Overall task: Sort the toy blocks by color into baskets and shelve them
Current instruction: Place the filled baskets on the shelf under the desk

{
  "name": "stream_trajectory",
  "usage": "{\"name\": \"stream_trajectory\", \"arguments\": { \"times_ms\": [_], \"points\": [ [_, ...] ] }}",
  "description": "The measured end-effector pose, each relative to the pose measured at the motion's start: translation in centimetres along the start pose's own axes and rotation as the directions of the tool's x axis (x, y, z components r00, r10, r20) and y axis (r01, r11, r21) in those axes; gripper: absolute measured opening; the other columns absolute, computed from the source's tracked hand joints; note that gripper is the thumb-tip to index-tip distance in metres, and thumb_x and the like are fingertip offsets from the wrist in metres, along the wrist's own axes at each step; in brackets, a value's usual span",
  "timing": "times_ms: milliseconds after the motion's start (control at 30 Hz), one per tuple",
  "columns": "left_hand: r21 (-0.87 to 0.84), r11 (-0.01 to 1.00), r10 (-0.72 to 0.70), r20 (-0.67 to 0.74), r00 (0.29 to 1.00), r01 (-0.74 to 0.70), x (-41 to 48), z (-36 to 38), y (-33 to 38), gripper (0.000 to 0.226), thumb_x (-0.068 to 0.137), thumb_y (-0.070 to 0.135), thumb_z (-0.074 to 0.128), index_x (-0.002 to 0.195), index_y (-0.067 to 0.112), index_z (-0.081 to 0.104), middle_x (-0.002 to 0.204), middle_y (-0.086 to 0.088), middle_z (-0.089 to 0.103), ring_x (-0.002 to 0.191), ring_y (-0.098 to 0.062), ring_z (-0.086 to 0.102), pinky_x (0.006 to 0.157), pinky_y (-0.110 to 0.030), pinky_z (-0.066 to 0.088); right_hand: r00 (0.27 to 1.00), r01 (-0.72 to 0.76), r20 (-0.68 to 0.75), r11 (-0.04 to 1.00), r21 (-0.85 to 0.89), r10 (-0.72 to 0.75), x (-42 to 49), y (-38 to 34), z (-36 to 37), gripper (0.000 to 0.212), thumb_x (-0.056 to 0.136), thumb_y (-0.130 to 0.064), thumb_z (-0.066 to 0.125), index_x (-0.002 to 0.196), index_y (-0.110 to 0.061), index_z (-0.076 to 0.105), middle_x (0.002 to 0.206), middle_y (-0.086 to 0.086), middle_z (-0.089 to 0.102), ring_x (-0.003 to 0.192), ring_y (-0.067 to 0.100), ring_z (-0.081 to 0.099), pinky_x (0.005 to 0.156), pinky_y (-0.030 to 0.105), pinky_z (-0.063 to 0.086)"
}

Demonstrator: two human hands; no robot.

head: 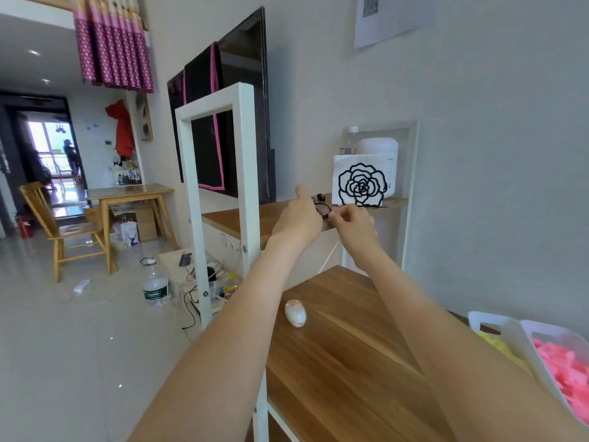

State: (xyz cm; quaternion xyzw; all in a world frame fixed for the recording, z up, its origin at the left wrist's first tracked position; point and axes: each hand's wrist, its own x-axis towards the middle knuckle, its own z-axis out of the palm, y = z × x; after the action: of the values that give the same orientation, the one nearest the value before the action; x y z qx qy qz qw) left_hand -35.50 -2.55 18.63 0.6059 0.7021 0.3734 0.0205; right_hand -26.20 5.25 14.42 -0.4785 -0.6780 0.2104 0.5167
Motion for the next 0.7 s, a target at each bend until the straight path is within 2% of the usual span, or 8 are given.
{"name": "stream_trajectory", "arguments": {
  "times_ms": [67,133,233,300,367,433,533,700],
  "points": [
    [0.0,0.999,0.046,0.006,0.999,-0.046,-0.1,0.1,0.0,0.051,0.098,0.008,0.039,0.144,0.008,0.017,0.117,-0.015,0.058,0.093,-0.024,0.056,0.076,-0.037,0.05,0.998,-0.031,-0.055,0.999,0.012,0.032,0.1,-0.3,0.1,0.024,0.091,-0.035,0.051,0.104,-0.016,0.058,0.115,0.003,0.055,0.116,0.022,0.039,0.098,0.046,0.035],
    [0.032,0.992,0.128,-0.104,0.986,-0.126,-0.6,0.4,0.0,0.051,0.097,0.007,0.039,0.145,0.007,0.02,0.128,-0.015,0.053,0.106,-0.027,0.055,0.081,-0.035,0.048,0.991,-0.027,-0.133,0.998,0.055,0.034,-0.4,-0.6,0.1,0.026,0.092,-0.031,0.051,0.11,-0.012,0.052,0.116,0.005,0.052,0.114,0.023,0.037,0.097,0.041,0.035],
    [-0.005,0.925,0.346,-0.398,0.85,-0.38,-4.1,2.8,-0.4,0.043,0.094,0.009,0.035,0.136,0.002,0.04,0.13,-0.015,0.053,0.118,-0.026,0.05,0.099,-0.034,0.042,0.973,0.023,-0.232,0.995,0.095,-0.001,-1.7,0.0,0.0,0.017,0.092,-0.019,0.046,0.106,-0.009,0.049,0.109,0.008,0.053,0.106,0.021,0.037,0.091,0.037,0.035],
    [-0.056,0.88,0.404,-0.438,0.803,-0.472,-7.4,5.9,-2.1,0.037,0.092,0.014,0.033,0.124,0.004,0.049,0.116,-0.011,0.059,0.108,-0.021,0.055,0.092,-0.027,0.045,0.971,-0.006,-0.24,0.997,0.075,0.024,-2.9,1.3,0.3,0.017,0.089,-0.008,0.044,0.106,-0.007,0.048,0.108,0.012,0.053,0.102,0.019,0.036,0.089,0.037,0.035],
    [-0.098,0.921,0.338,-0.278,0.899,-0.377,-9.3,8.8,-4.9,0.033,0.093,0.01,0.039,0.125,0.008,0.047,0.118,-0.008,0.058,0.11,-0.02,0.056,0.092,-0.031,0.048,0.98,-0.07,-0.186,0.997,0.035,0.076,-4.1,3.0,1.0,0.03,0.085,0.001,0.043,0.113,-0.007,0.045,0.112,0.012,0.052,0.107,0.023,0.038,0.09,0.038,0.035],
    [-0.038,0.987,0.156,-0.014,0.988,-0.156,-9.5,11.5,-8.0,0.04,0.093,0.006,0.042,0.133,0.008,0.041,0.133,-0.01,0.048,0.123,-0.023,0.048,0.102,-0.036,0.043,0.99,-0.137,-0.04,0.988,-0.075,0.134,-5.4,4.7,2.0,0.049,0.08,0.004,0.044,0.125,-0.016,0.038,0.124,0.008,0.046,0.117,0.027,0.036,0.094,0.039,0.033],
    [0.108,0.993,-0.079,0.254,0.964,0.053,-9.4,13.6,-11.3,0.049,0.099,0.019,0.04,0.144,0.005,0.027,0.147,-0.012,0.032,0.131,-0.027,0.037,0.107,-0.034,0.034,0.928,-0.121,0.319,0.966,-0.23,0.192,-7.2,6.6,3.3,0.063,0.083,0.002,0.042,0.135,-0.03,0.027,0.137,0.008,0.031,0.125,0.028,0.028,0.103,0.043,0.029],
    [0.321,0.935,-0.251,0.299,0.921,0.15,-9.8,15.7,-14.5,0.056,0.102,0.028,0.03,0.15,0.004,0.011,0.157,-0.012,0.013,0.146,-0.026,0.009,0.118,-0.039,0.004,0.8,-0.058,0.562,0.958,-0.28,0.212,-8.5,8.3,5.4,0.06,0.095,-0.013,0.04,0.147,-0.031,0.016,0.152,0.012,0.012,0.14,0.034,0.012,0.112,0.049,0.022]
  ]
}}
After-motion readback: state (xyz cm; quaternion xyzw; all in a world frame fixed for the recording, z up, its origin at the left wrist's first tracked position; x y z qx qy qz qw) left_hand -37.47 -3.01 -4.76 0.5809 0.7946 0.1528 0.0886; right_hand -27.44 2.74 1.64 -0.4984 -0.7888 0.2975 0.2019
